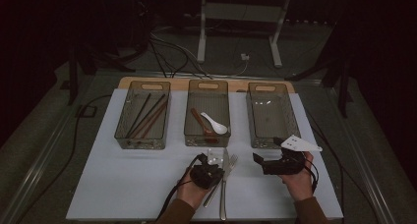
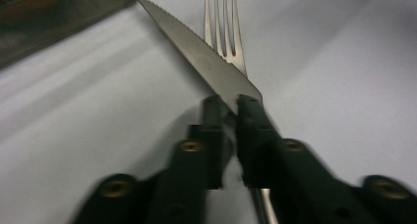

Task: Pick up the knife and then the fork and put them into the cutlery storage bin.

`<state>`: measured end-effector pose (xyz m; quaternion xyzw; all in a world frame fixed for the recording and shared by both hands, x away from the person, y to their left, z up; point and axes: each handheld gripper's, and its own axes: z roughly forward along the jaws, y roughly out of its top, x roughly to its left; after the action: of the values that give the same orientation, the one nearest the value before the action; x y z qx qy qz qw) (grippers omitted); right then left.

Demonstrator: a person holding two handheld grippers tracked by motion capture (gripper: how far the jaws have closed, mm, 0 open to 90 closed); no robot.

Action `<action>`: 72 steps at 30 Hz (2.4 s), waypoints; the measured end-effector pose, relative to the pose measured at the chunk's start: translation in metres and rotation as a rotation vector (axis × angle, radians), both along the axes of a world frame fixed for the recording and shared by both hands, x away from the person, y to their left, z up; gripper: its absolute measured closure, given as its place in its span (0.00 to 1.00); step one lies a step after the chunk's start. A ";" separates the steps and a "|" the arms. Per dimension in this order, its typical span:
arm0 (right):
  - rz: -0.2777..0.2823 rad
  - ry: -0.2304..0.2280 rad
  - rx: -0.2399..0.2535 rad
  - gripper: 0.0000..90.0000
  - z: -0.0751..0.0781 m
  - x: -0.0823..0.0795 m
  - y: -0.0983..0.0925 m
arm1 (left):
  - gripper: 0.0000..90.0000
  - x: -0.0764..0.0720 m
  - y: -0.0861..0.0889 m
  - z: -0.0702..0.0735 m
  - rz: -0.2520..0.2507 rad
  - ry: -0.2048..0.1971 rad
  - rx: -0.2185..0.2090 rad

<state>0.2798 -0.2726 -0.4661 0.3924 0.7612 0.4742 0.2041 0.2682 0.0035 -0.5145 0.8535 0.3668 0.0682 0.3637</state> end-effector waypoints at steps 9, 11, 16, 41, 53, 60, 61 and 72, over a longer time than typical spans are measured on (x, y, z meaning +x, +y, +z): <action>-0.008 0.067 -0.018 0.00 -0.004 0.000 0.007 | 0.36 0.000 0.042 0.017 0.041 -0.093 -0.044; -0.004 0.086 -0.021 0.00 -0.005 0.000 0.011 | 0.29 -0.001 0.052 0.021 0.052 -0.116 -0.052; 0.016 0.117 -0.041 0.00 -0.009 -0.002 0.023 | 0.12 -0.006 0.078 0.028 0.099 -0.159 -0.077; 0.129 0.230 -0.150 0.00 -0.034 -0.019 0.087 | 0.01 -0.026 0.204 0.042 0.375 -0.349 -0.049; 0.179 0.261 -0.262 0.00 -0.050 -0.029 0.115 | 0.01 -0.029 0.209 0.036 0.405 -0.342 -0.052; 0.180 0.290 -0.320 0.12 -0.057 -0.033 0.122 | 0.01 -0.029 0.210 0.036 0.410 -0.340 -0.056; 0.177 0.286 -0.327 0.17 -0.056 -0.033 0.121 | 0.01 -0.029 0.210 0.036 0.410 -0.339 -0.056; 0.188 0.309 -0.373 0.44 -0.048 -0.030 0.117 | 0.01 -0.028 0.206 0.034 0.402 -0.330 -0.046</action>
<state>0.2496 -0.1559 -0.5138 0.3431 0.8909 0.2769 0.1094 0.2403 0.2093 -0.4804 0.7323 0.4661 0.2692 0.4172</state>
